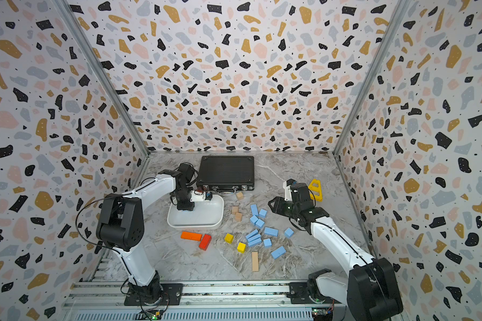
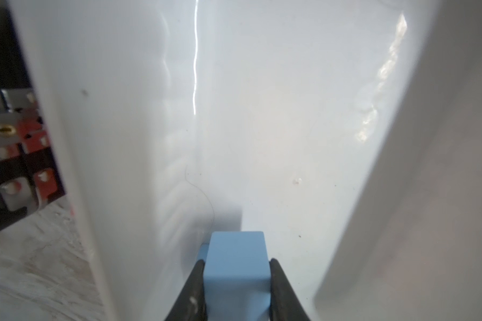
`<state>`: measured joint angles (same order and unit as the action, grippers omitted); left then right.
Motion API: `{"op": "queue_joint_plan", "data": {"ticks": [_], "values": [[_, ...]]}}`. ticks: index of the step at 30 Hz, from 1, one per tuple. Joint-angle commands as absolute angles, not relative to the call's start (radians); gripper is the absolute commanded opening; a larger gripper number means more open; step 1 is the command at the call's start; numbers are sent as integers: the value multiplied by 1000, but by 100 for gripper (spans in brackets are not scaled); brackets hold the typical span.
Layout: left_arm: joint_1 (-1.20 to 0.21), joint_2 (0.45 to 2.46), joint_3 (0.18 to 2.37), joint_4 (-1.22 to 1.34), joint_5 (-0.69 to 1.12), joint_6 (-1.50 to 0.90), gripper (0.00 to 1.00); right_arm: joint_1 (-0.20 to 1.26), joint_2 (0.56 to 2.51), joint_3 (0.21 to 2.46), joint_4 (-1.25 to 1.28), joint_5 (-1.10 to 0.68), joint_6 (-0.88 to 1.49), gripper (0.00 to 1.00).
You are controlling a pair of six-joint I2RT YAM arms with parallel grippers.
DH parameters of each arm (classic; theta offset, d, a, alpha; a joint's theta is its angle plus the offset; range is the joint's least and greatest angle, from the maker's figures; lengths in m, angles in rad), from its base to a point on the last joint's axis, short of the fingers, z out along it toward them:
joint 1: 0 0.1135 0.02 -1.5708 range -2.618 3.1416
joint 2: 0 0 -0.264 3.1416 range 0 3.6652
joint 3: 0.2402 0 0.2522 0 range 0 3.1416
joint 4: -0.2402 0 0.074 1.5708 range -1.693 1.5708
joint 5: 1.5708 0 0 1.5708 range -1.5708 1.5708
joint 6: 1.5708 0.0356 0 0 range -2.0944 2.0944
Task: Pick out the blue building blocks
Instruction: Place the building block in the storage box.
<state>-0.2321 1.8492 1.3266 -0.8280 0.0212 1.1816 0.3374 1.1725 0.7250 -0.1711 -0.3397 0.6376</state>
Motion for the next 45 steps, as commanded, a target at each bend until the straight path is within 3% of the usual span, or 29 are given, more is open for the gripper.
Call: {"op": "queue_joint_plan", "data": {"ticks": [1,5,10,14,19,25,34,45], "values": [[-236,1859,1332,-809,41,1168,28,345,1161,762,-170,-324,646,45],[-236,1865,1331,-798,38,1163,33,348,1160,761,-171,-324,647,45],[-236,1856,1342,-804,41,1148,50,352,1165,773,-197,-323,631,45],[-236,1831,1345,-807,44,1139,56,351,1176,790,-229,-328,610,46],[-236,1783,1389,-878,77,1078,57,352,1211,854,-336,-326,525,46],[-235,1638,1419,-943,219,835,65,351,1332,1014,-609,-287,337,47],[-234,1366,1156,-801,373,474,66,371,1545,1240,-845,-248,-16,48],[-152,1216,969,-706,384,394,68,446,1709,1302,-772,-161,-260,54]]}}
